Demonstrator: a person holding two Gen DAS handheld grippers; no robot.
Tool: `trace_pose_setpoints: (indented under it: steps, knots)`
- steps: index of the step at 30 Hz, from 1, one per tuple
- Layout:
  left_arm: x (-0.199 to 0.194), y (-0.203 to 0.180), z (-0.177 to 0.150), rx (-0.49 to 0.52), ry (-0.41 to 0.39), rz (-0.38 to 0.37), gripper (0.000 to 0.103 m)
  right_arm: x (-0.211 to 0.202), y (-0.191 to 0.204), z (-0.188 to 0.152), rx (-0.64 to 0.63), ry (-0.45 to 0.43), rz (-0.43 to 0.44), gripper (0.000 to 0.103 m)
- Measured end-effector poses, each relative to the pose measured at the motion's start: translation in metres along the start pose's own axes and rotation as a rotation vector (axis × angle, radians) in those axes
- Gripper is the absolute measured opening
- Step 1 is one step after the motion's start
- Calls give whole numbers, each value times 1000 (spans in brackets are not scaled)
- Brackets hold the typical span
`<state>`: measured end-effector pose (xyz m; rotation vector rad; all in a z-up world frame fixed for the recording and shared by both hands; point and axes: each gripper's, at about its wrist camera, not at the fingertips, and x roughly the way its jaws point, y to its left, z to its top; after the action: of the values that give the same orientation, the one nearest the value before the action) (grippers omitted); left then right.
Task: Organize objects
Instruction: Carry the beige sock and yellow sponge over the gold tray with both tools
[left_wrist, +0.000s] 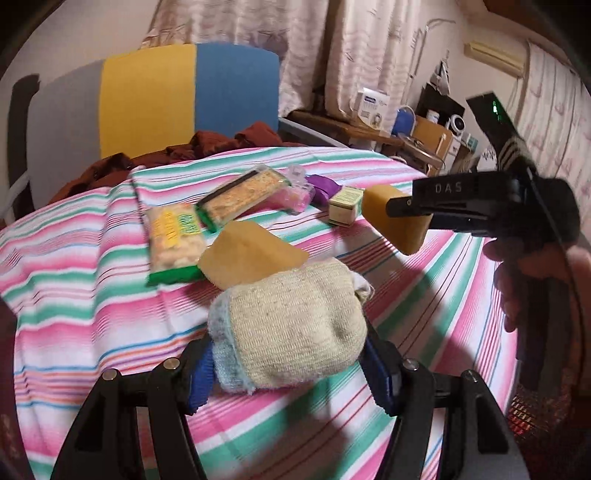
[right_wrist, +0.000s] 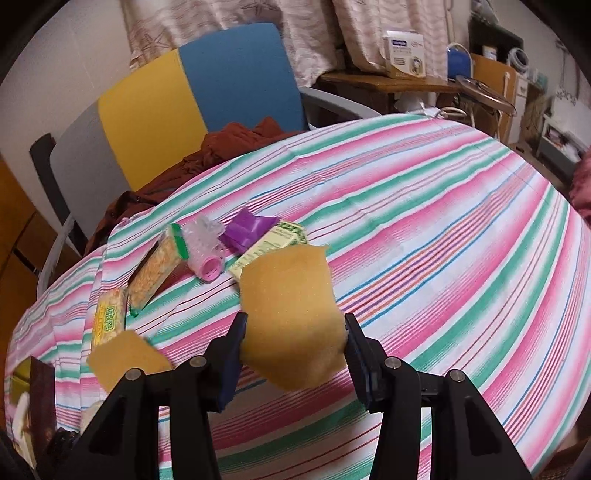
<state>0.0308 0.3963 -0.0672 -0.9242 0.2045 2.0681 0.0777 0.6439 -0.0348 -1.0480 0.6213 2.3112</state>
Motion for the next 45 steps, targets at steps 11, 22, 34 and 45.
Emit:
trace_pose_setpoints:
  steps: [11,22,34,45]
  knots:
    - [-47,31,-12,-59,-42,-8,68,-11,31,-16,-132,-30,37,50]
    - [-93,68,-21,-142,-85,-23,68,-51,71,-35,-167,-56,119,50]
    - [-153,127,-42,-222,-154,53,68,-76,176,-84,-276,-22,295,50]
    - [-215,201,-65,-328,-258,175,68,-86,272,-116,-384,5,422,50]
